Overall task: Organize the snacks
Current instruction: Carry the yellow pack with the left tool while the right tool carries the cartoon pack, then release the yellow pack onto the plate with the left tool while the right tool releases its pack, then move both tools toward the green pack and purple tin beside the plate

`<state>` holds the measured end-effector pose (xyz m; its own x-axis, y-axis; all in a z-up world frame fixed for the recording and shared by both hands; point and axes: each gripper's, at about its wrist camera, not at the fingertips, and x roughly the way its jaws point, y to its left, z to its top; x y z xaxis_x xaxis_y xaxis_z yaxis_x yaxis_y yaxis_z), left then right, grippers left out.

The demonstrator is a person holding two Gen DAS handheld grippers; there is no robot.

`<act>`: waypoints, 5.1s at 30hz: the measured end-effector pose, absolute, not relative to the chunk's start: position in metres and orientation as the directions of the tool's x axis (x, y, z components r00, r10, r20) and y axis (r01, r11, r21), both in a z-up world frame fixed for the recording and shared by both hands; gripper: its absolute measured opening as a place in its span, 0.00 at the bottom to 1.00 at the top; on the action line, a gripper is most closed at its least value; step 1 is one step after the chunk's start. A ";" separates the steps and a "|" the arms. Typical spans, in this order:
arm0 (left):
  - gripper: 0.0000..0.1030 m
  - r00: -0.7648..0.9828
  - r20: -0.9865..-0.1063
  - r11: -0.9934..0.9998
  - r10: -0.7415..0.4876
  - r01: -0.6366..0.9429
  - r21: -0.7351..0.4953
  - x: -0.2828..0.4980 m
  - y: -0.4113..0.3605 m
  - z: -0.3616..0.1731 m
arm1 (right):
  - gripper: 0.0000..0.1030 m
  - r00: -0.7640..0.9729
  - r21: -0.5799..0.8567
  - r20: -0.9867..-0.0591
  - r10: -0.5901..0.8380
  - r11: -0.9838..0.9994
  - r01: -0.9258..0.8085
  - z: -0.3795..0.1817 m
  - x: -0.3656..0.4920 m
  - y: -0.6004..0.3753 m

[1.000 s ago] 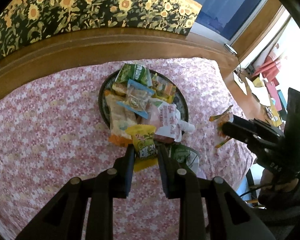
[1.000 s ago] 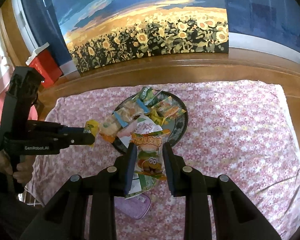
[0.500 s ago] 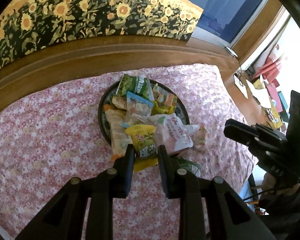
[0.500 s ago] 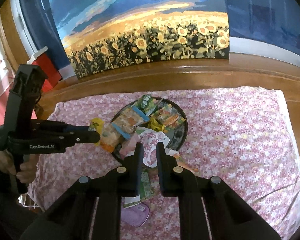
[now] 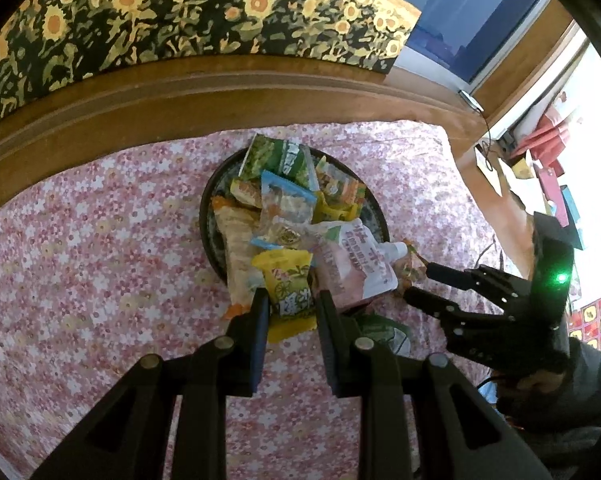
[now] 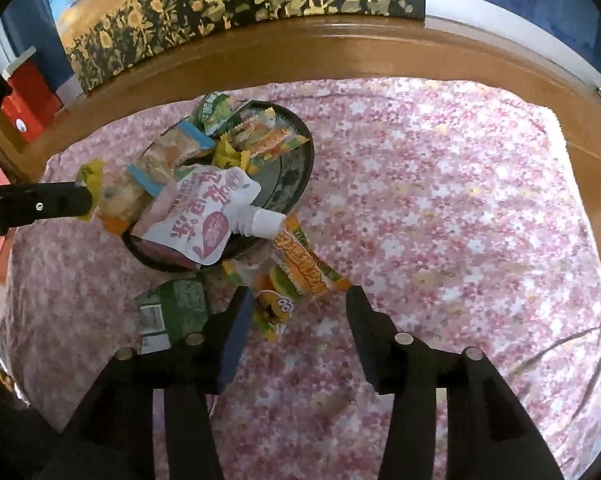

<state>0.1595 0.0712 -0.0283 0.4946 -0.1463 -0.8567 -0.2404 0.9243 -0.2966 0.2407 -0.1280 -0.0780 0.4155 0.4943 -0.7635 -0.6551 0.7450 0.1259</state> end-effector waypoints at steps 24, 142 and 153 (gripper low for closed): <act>0.24 0.491 -0.859 0.930 -0.145 -0.229 -0.289 0.160 0.069 -0.027 | 0.31 0.426 0.229 -0.700 0.573 0.745 -0.627 -0.050 0.229 -0.161; 0.38 0.404 -0.910 0.956 -0.092 -0.219 -0.194 0.151 -0.048 -0.069 | 0.79 0.460 0.318 -0.687 0.563 0.802 -0.505 -0.076 0.165 -0.234; 0.38 0.412 -0.904 0.937 -0.112 -0.259 -0.234 0.169 -0.050 -0.085 | 0.79 0.474 0.309 -0.721 0.506 0.847 -0.433 -0.095 0.144 -0.276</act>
